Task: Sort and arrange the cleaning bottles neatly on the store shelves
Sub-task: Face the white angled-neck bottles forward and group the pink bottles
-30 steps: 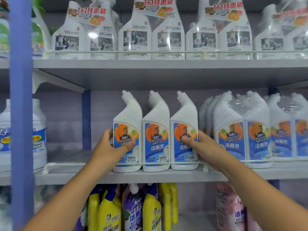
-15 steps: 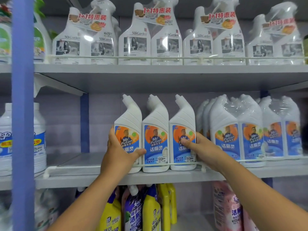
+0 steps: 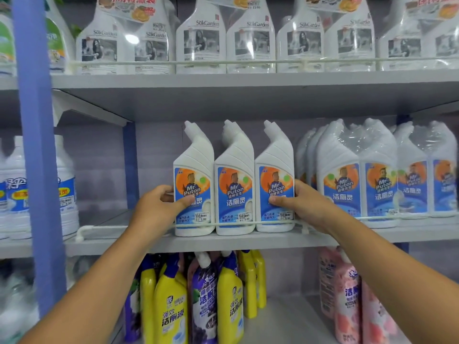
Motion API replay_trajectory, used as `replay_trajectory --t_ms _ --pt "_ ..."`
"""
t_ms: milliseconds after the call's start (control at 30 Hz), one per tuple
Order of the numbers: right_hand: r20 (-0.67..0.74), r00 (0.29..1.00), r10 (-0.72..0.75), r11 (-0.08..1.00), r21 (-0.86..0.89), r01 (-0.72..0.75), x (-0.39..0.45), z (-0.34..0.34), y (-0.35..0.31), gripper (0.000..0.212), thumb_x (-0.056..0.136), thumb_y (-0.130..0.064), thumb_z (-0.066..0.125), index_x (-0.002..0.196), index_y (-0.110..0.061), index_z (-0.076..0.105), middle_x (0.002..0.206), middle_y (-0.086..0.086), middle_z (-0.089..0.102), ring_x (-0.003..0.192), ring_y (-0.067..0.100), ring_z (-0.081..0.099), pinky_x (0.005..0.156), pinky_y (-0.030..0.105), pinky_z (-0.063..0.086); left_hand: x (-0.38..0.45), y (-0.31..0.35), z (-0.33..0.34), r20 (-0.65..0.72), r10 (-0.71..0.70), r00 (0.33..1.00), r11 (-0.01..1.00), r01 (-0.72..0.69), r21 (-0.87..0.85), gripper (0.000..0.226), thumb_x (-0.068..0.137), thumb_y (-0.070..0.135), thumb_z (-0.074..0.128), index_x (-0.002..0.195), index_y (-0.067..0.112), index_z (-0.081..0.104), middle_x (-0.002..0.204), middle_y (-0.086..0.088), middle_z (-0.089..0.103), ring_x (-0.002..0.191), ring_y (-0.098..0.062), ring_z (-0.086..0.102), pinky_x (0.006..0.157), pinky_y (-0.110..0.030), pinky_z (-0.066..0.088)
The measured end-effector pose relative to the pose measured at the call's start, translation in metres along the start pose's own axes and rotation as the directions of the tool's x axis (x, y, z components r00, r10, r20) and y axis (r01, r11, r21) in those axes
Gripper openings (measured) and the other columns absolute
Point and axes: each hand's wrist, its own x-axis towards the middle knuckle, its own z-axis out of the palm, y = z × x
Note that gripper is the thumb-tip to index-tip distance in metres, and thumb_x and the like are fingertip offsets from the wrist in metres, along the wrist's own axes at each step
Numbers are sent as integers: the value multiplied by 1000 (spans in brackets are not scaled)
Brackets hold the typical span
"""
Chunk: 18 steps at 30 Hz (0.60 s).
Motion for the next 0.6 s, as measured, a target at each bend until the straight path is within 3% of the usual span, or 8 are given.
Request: replay_trajectory --t_ms 133,200,333,433,500,600 --pt "-66 998 -9 996 -90 3 -6 6 -8 26 86 -30 80 110 -26 70 107 -5 78 100 18 75 98 48 56 -12 2 0 6 72 997 993 -72 89 34 84 41 81 107 23 64 106 7 68 90 -13 65 78 -34 52" --pt "-101 995 0 990 -138 -14 -8 9 -11 23 86 -31 81 106 -27 71 103 -7 79 97 16 76 97 47 57 -23 -4 2 -2 107 994 990 -106 95 38 86 36 80 117 22 63 113 7 66 96 -15 65 83 -35 53" --pt "-200 980 23 972 -224 -69 -13 12 -11 26 84 -35 81 105 -27 69 102 -9 78 95 13 74 87 37 59 -58 -7 7 -127 107 986 972 -130 -193 45 89 33 78 129 22 61 121 13 64 109 -6 62 81 -16 48" --pt "-379 925 -24 964 -255 -80 -24 13 -12 41 85 -39 79 117 -22 61 109 -6 71 96 11 69 76 29 56 -89 -9 17 -148 105 983 935 -148 -323 39 88 37 77 125 31 63 122 16 66 114 0 62 93 -24 50" --pt "-480 867 -136 968 -252 13 -46 14 -12 40 88 -35 77 121 -23 58 114 -6 68 101 9 66 83 29 56 -112 -18 28 -101 80 992 914 -114 -388 35 89 40 76 121 36 64 116 16 69 108 1 64 90 -28 52" --pt "-535 812 -232 965 -228 125 -110 17 5 28 93 -23 72 118 -22 61 111 -7 70 104 6 66 88 24 54 -144 -42 58 79 32 996 876 10 -482 31 89 33 75 118 34 66 105 16 73 98 -5 70 86 -29 54"
